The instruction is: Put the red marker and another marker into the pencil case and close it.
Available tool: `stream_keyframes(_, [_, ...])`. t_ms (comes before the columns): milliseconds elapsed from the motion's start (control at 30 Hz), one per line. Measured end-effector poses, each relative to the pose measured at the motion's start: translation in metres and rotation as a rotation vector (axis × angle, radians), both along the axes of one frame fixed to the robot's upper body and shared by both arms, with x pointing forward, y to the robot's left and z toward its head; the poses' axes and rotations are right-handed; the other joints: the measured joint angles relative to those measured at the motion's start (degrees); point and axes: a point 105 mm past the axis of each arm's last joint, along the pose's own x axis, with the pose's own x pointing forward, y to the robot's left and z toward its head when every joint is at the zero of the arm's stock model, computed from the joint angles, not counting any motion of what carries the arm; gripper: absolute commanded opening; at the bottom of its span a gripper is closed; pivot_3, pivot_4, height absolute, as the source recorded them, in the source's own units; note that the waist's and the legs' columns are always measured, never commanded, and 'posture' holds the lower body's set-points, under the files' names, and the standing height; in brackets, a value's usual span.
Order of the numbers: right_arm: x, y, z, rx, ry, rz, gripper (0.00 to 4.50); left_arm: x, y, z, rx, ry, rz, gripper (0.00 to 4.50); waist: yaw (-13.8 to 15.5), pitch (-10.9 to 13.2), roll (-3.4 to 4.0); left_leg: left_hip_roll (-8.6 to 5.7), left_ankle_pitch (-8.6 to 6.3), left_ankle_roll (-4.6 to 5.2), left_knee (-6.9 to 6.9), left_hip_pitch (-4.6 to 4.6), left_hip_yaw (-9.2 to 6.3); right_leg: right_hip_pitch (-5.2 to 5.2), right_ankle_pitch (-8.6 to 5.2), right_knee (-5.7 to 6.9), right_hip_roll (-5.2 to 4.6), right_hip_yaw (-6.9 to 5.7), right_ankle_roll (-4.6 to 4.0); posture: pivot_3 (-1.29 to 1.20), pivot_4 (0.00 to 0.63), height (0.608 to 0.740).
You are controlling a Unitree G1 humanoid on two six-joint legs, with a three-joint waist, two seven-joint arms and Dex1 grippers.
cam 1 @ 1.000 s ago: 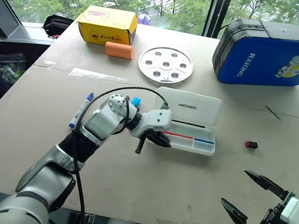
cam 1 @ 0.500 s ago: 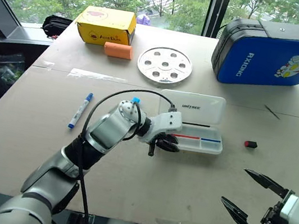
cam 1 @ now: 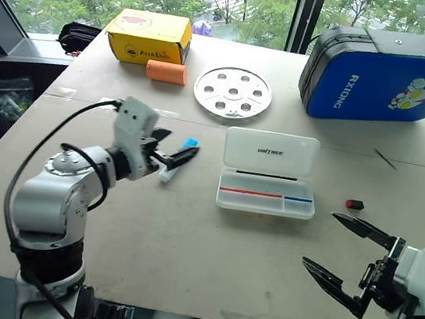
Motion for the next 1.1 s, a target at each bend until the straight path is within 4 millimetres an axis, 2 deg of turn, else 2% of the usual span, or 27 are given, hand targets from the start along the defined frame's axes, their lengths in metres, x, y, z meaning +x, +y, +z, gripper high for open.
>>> stream_keyframes(67, [0.003, 0.002, 0.003, 0.004, -0.009, 0.013, 4.5, -0.003, 0.026, -0.006, 0.06, 0.041, 0.107, 4.43, 0.0, 0.0, 0.0, -0.01, 0.0, 0.0, 0.0, 0.04, 0.02, 0.0, 0.0, 0.0, -0.03, 0.02, 0.0, 0.0, 0.15, 0.74])
stream_keyframes(133, [0.006, 0.003, 0.004, 0.007, -0.007, 0.026, 4.5, -0.008, 0.06, -0.024, 0.134, 0.139, 0.243, 4.43, 0.0, 0.0, 0.0, -0.01, 0.0, 0.0, -0.02, 0.05, 0.03, 0.0, 0.0, 0.01, -0.03, 0.03, 0.0, 0.0, 0.15, 0.74])
stream_keyframes(233, [0.009, 0.005, 0.004, 0.01, -0.002, 0.042, 4.5, -0.009, 0.07, -0.042, 0.13, 0.216, 0.278, 4.43, 0.4, 0.0, -0.04, -0.04, 0.0, -0.01, -0.01, 0.0, -0.05, 0.01, 0.0, 0.0, -0.13, -0.08, 0.0, 0.0, 0.15, 0.74])
stream_keyframes(333, [0.012, 0.004, 0.005, 0.009, -0.004, 0.043, 4.5, -0.006, 0.068, -0.056, 0.138, 0.267, 0.268, 4.43, 0.3, 0.0, -0.12, -0.09, 0.0, -0.01, -0.01, -0.01, -0.04, 0.01, 0.0, 0.01, -0.18, -0.05, 0.0, 0.0, 0.15, 0.74])
stream_keyframes(433, [0.012, 0.004, 0.005, 0.0, -0.002, 0.048, 4.5, -0.002, 0.067, -0.057, 0.135, 0.262, 0.267, 3.64, 0.2, -0.1, -0.05, -0.09, 0.0, -0.02, -0.01, 0.04, -0.03, 0.02, 0.0, 0.06, -0.18, -0.03, 0.0, 0.0, 0.15, 0.74])
stream_keyframes(500, [0.012, 0.004, 0.005, 0.001, 0.004, 0.048, 4.5, -0.001, 0.064, -0.059, 0.132, 0.253, 0.247, 2.64, 0.2, -0.1, -0.04, -0.08, 0.0, -0.02, -0.01, 0.07, -0.03, 0.02, 0.0, 0.11, -0.18, -0.02, 0.0, 0.0, 0.15, 0.74])
stream_keyframes(567, [0.012, 0.003, 0.003, 0.001, 0.014, 0.044, 4.5, -0.001, 0.063, -0.06, 0.132, 0.246, 0.236, 1.85, 0.1, -0.1, -0.02, -0.07, 0.0, -0.02, -0.01, 0.09, -0.01, 0.02, 0.0, 0.13, -0.18, 0.01, -0.01, 0.0, 0.15, 0.74])
stream_keyframes(700, [0.012, 0.003, 0.003, 0.001, 0.019, 0.039, 4.5, -0.003, 0.067, -0.06, 0.146, 0.235, 0.236, 0.02, 0.1, -0.1, 0.03, -0.07, 0.0, -0.02, -0.01, 0.1, 0.02, 0.02, 0.0, 0.13, -0.18, 0.02, -0.01, 0.0, 0.15, 0.74])
stream_keyframes(800, [0.012, 0.003, 0.002, 0.002, 0.02, 0.037, 4.5, -0.004, 0.067, -0.06, 0.136, 0.228, 0.227, 0.02, 0.1, -0.2, 0.05, -0.06, 0.0, -0.02, -0.02, 0.1, 0.03, 0.02, 0.0, 0.13, -0.18, 0.03, 0.0, 0.0, 0.15, 0.74])
stream_keyframes(867, [0.011, 0.002, 0.0, 0.001, 0.035, 0.028, 4.5, -0.005, 0.06, -0.056, 0.019, 0.211, 0.153, 0.02, 0.1, -0.1, 0.03, -0.04, 0.0, -0.02, -0.01, 0.07, 0.01, 0.0, 0.0, 0.13, -0.17, -0.01, -0.01, 0.0, 0.15, 0.74])
stream_keyframes(967, [0.008, -0.003, -0.003, -0.004, 0.055, 0.002, 4.5, -0.008, 0.021, -0.027, -0.131, 0.174, -0.145, 0.02, 0.2, -0.1, -0.16, -0.04, 0.01, -0.04, 0.03, -0.04, -0.07, 0.0, 0.0, 0.09, -0.18, -0.11, -0.01, 0.0, 0.15, 0.74])
stream_keyframes(1000, [0.007, -0.005, -0.004, -0.007, 0.056, -0.008, 4.5, -0.01, 0.013, -0.019, -0.13, 0.167, -0.215, 0.02, 0.2, -0.1, -0.16, -0.04, 0.01, -0.04, 0.03, -0.02, -0.04, 0.0, 0.0, 0.09, -0.18, -0.08, -0.01, 0.0, 0.15, 0.74])
stream_keyframes(1100, [0.003, -0.016, -0.006, -0.021, 0.071, -0.057, 4.5, -0.024, -0.037, 0.002, -0.004, 0.195, -0.569, 0.02, 0.4, -0.1, -0.08, -0.1, 0.01, -0.04, 0.0, 0.0, -0.01, 0.01, 0.0, 0.06, -0.18, -0.05, -0.01, 0.0, 0.15, 0.74])
